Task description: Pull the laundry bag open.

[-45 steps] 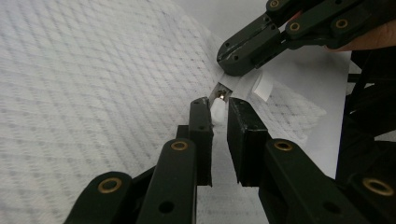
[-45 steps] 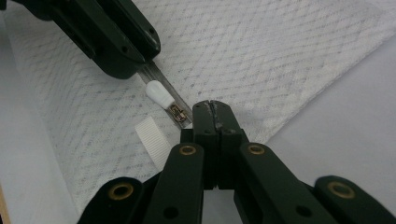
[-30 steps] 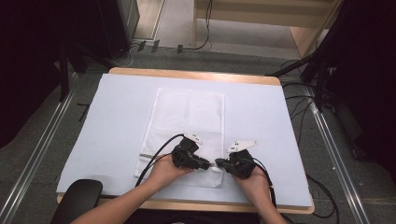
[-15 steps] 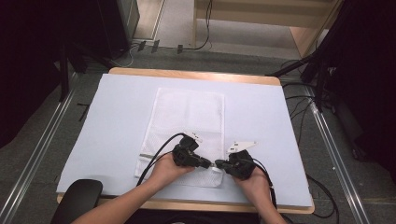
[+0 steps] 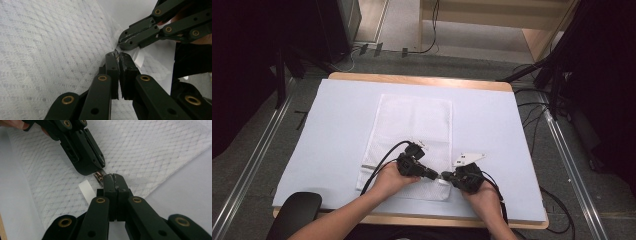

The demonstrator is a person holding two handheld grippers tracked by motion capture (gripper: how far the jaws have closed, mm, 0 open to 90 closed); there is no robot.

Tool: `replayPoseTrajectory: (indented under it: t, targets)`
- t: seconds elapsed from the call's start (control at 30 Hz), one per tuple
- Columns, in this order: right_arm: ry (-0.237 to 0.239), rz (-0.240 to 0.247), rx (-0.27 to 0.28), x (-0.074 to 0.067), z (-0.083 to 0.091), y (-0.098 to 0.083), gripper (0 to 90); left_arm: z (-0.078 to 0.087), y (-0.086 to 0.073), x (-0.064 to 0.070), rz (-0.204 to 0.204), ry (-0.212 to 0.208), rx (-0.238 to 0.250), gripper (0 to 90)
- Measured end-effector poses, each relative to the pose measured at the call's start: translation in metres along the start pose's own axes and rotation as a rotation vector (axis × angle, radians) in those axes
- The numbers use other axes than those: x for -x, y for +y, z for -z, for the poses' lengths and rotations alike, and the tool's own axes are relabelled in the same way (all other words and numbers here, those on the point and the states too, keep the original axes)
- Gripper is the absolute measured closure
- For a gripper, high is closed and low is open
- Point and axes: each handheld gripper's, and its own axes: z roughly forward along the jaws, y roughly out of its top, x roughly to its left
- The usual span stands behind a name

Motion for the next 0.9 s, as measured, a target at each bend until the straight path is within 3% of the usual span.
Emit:
replayPoseTrajectory:
  t: [0.2,0.27,0.4,0.53,0.7,0.8,0.9]
  targets:
    - [0.005,0.013,0.007,0.0,-0.001,0.0,90.0,0.001,0.001,-0.001,0.01,-0.002,-0.021,88.4]
    - [0.01,0.016,0.008,0.001,-0.001,-0.001,90.0,0.002,0.001,-0.003,0.03,-0.026,-0.021,88.5]
    - [0.007,0.02,0.014,0.0,0.0,-0.002,90.0,0.011,-0.001,-0.011,0.074,-0.031,-0.012,88.5]
    - [0.012,0.02,0.014,0.001,-0.001,-0.002,90.0,0.014,0.0,-0.007,0.064,-0.044,-0.026,88.3]
    - [0.016,0.028,0.023,0.002,-0.001,-0.003,90.0,0.023,-0.003,-0.015,0.108,-0.052,-0.022,88.4]
    - [0.019,0.018,0.021,0.002,0.0,-0.003,90.0,0.029,-0.003,-0.012,0.086,-0.052,-0.024,88.4]
    - [0.023,0.026,0.025,0.003,0.0,-0.003,90.0,0.034,-0.005,-0.013,0.09,-0.05,-0.024,88.3]
